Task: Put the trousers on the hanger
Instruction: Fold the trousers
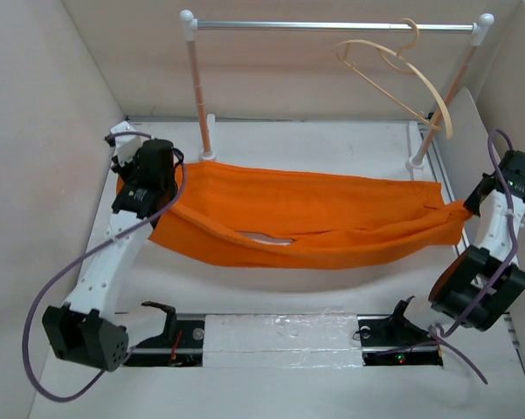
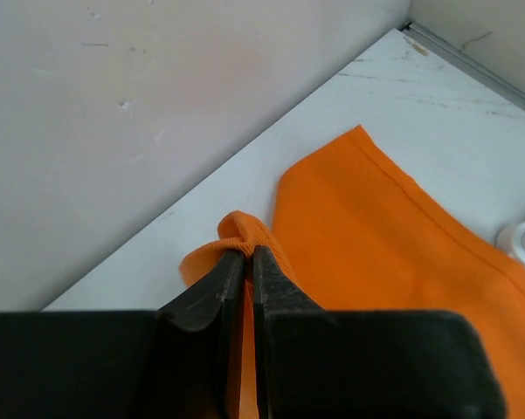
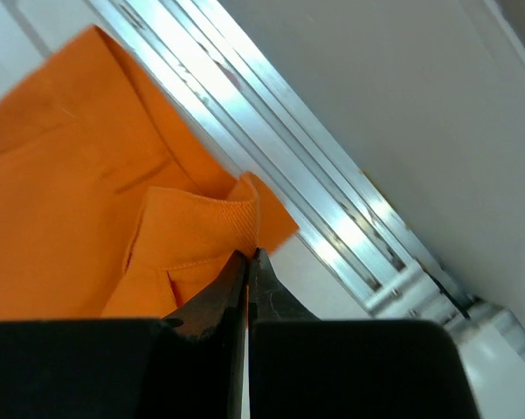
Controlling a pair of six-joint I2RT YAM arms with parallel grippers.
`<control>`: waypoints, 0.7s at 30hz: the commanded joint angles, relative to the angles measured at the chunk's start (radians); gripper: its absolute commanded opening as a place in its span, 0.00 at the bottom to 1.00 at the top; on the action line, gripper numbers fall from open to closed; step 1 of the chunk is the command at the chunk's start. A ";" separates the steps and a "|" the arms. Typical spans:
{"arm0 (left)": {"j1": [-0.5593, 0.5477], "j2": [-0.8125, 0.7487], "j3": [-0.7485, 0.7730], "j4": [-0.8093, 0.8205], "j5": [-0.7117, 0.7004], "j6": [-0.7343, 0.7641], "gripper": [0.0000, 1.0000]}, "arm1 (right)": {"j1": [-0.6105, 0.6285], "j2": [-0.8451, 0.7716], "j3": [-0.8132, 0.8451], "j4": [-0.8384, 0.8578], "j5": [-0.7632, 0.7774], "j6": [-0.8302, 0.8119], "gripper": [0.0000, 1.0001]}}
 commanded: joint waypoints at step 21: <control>0.226 0.781 0.793 -0.158 0.079 -0.058 0.27 | 0.063 0.527 0.378 0.348 -0.436 0.175 0.58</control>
